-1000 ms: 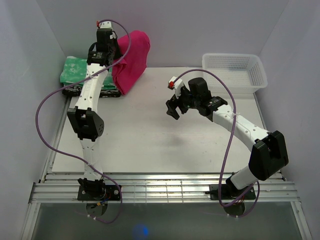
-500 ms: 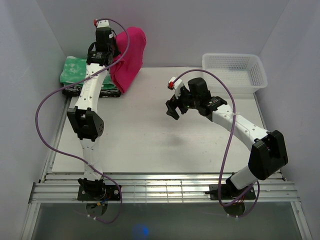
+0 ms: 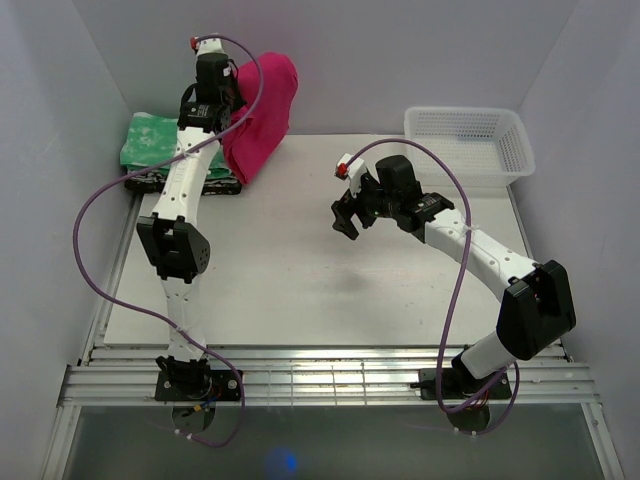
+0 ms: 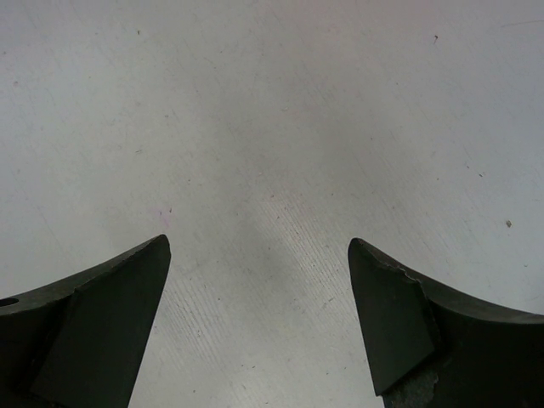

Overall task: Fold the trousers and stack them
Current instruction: Neatly place the folded trousers to the corner

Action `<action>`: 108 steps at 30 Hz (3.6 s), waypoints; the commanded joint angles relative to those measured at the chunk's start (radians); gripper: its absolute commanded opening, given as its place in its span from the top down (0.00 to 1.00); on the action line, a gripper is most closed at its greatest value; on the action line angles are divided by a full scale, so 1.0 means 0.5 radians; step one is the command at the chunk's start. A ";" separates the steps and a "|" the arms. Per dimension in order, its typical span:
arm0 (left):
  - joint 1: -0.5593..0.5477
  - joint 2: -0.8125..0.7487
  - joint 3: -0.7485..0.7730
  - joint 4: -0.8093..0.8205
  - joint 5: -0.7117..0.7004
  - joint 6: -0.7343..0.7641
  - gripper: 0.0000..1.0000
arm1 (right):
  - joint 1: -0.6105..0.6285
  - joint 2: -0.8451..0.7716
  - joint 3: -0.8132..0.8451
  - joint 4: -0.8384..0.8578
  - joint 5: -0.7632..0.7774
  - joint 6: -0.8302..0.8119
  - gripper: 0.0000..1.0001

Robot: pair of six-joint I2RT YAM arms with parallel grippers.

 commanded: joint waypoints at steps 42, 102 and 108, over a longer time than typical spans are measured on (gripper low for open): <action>0.817 -0.091 -0.353 0.258 -0.082 -0.321 1.00 | 0.016 0.066 0.035 0.003 -0.054 0.011 0.10; 0.109 0.112 -0.562 0.252 -0.226 1.302 0.26 | -0.009 0.142 -0.023 0.028 -0.165 0.122 0.10; 0.112 0.044 -0.513 0.294 -0.263 1.333 0.26 | -0.009 0.136 -0.033 0.034 -0.180 0.121 0.10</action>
